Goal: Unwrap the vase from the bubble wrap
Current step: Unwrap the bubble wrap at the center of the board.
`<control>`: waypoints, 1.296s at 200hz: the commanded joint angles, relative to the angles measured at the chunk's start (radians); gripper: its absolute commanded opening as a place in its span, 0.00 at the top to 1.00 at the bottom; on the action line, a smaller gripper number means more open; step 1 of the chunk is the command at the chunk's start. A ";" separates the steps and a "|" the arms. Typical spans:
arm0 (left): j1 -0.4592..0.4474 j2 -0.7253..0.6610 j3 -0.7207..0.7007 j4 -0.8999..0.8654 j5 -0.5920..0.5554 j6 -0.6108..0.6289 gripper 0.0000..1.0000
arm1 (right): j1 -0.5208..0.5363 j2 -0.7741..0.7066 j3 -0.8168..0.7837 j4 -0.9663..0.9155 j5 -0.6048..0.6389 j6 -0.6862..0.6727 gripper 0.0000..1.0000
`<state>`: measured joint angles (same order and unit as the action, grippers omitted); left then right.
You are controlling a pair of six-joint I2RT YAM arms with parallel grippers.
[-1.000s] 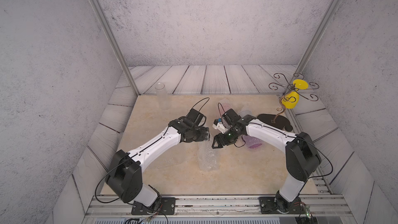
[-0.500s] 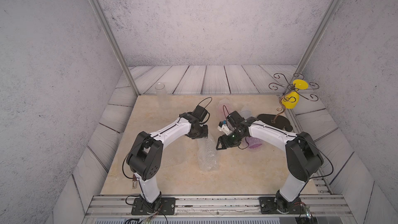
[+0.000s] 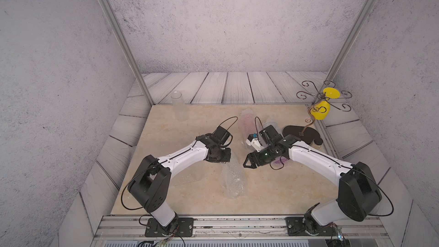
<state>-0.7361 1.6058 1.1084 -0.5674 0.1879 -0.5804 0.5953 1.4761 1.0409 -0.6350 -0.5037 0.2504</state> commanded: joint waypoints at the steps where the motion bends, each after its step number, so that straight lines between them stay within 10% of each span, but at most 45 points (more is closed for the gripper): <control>1: -0.065 -0.046 -0.069 0.028 0.044 -0.033 1.00 | -0.002 -0.029 -0.017 0.041 -0.049 -0.001 0.22; 125: -0.100 -0.107 -0.150 0.133 0.082 -0.131 1.00 | -0.001 0.222 -0.012 0.183 -0.198 0.062 0.26; 259: -0.100 -0.144 -0.149 0.071 0.078 -0.134 1.00 | -0.001 0.255 -0.007 0.259 -0.240 0.069 0.90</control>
<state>-0.8333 1.4967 0.9592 -0.4461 0.2604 -0.7193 0.5915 1.7172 1.0336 -0.3889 -0.7311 0.3302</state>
